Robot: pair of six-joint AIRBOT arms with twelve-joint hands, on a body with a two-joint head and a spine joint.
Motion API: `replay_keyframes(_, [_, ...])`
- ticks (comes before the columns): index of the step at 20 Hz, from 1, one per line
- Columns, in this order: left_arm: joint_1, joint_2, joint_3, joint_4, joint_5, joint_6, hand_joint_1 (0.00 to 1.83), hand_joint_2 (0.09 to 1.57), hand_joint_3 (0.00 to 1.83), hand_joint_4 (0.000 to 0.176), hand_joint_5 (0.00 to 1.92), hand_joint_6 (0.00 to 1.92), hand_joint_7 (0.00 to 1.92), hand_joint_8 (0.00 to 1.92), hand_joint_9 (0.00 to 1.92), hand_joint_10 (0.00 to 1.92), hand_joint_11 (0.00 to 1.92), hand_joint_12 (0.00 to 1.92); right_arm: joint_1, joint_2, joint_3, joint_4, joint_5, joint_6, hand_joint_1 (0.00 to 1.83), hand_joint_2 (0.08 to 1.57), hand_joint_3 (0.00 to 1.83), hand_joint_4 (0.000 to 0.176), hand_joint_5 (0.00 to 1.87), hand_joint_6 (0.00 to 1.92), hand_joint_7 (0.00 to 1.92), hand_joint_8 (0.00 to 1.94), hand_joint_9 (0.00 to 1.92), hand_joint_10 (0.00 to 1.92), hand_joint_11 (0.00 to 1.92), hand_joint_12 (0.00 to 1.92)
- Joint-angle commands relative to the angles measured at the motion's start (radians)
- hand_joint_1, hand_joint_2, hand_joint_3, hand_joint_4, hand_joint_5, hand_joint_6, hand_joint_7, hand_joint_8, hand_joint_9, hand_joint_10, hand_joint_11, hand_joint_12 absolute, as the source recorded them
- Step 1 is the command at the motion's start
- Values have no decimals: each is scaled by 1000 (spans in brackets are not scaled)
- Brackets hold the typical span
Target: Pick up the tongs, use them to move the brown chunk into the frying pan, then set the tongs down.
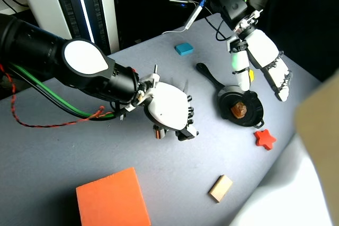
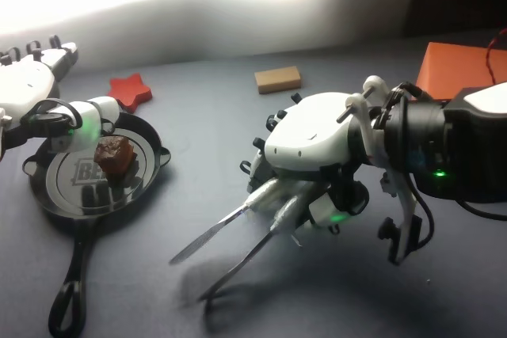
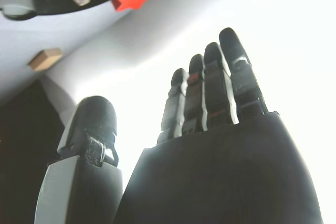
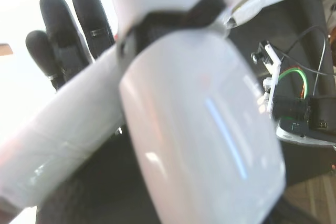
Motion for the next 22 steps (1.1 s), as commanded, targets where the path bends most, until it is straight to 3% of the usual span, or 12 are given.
replay_keyframes(1, [-10,0,-3,59,-71,2,184,1401,1,26,55,7,116,6,126,9,0,580,5,1,3,-10,27,-4,853,1087,0,0,528,20,621,0,585,0,79,1206])
replay_keyframes(5, [-12,-2,-26,59,-71,2,189,1403,2,29,31,4,94,3,110,2,0,530,-20,0,6,-17,24,-4,719,1080,0,0,329,1,425,0,415,0,11,1044])
replay_keyframes(6, [-13,-2,-27,59,-71,2,139,1410,4,28,27,3,89,1,111,2,0,553,-24,2,6,-18,23,-5,580,998,0,0,101,2,175,3,174,2,0,508])
replay_keyframes(8, [-14,-3,-26,59,-71,2,151,1401,0,31,35,5,97,2,123,4,0,645,-30,13,-1,-20,17,-6,477,955,0,0,14,0,82,1,75,0,0,257])
replay_keyframes(13, [-13,-3,-23,59,-70,2,147,1403,0,28,39,3,106,2,117,3,0,577,-38,49,-41,-20,-33,-6,276,927,0,0,0,0,33,2,22,1,0,89])
replay_keyframes(15, [-22,-3,-24,59,-57,11,217,1395,0,21,70,13,106,6,111,1,0,559,-25,84,-89,-20,-74,-8,181,972,4,0,187,29,270,17,236,39,0,647])
replay_keyframes(17, [-41,-3,-29,70,-42,26,188,1390,0,1,276,83,320,58,215,38,0,755,-14,124,-134,-20,-97,-15,179,1054,9,0,543,90,707,77,652,194,61,1295])
replay_keyframes(18, [-55,-3,-33,73,-34,37,215,1385,0,0,406,140,450,100,301,78,0,942,-9,139,-149,-20,-97,-18,188,1086,3,0,736,110,909,96,788,358,194,1443])
replay_keyframes(19, [-75,-3,-40,72,-17,58,239,1390,0,0,411,720,395,745,252,778,0,1434,0,156,-160,-20,-96,-21,201,1147,4,0,940,142,1075,170,811,790,337,1607])
replay_keyframes(20, [-98,-3,-50,70,7,85,248,1384,0,0,558,1027,532,1233,384,1350,111,1807,9,175,-171,-20,-89,-21,209,1201,9,0,1019,414,1004,791,752,1310,444,1789])
replay_keyframes(21, [-118,-5,-58,57,37,104,246,1383,0,0,610,1368,630,1566,506,1727,322,1898,18,199,-185,-20,-61,-22,172,1255,8,0,939,906,966,1151,770,1493,510,1870])
replay_keyframes(22, [-131,-5,-71,55,60,114,239,1386,0,0,607,1598,658,1728,559,1875,468,1916,26,229,-202,-20,-10,-27,155,1285,7,0,880,1224,978,1338,796,1604,567,1911])
